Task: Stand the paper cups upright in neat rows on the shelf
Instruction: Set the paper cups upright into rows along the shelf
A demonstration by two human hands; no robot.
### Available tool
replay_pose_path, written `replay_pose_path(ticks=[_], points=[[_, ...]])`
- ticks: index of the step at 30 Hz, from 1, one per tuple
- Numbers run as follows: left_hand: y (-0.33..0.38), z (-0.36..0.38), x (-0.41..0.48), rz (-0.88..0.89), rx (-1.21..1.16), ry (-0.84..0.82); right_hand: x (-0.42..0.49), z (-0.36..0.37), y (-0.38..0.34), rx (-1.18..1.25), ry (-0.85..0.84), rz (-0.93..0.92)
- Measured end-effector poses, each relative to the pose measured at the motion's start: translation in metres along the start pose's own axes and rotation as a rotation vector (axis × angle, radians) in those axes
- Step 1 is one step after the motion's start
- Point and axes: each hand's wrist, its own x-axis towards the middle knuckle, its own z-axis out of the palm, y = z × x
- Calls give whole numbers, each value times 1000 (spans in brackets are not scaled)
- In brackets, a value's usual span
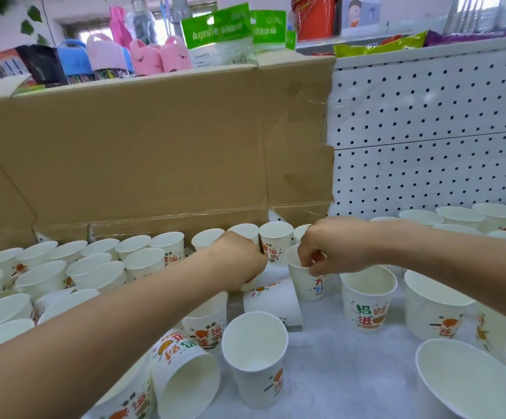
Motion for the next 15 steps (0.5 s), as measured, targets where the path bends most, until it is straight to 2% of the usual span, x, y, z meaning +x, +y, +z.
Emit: replay_pose_path(ticks=[3, 5, 7, 11, 15], points=[[0, -2, 1, -18, 74, 34, -7, -2, 5, 14, -16, 21], [-5, -2, 0, -55, 24, 114, -11, -3, 8, 15, -12, 35], [-14, 1, 0, -89, -106, 212, -13, -3, 12, 13, -1, 42], [-26, 9, -1, -44, -555, 424, -14, -2, 15, 13, -2, 45], [-18, 13, 3, -24, -725, 605, -15, 0, 16, 18, 2, 40]])
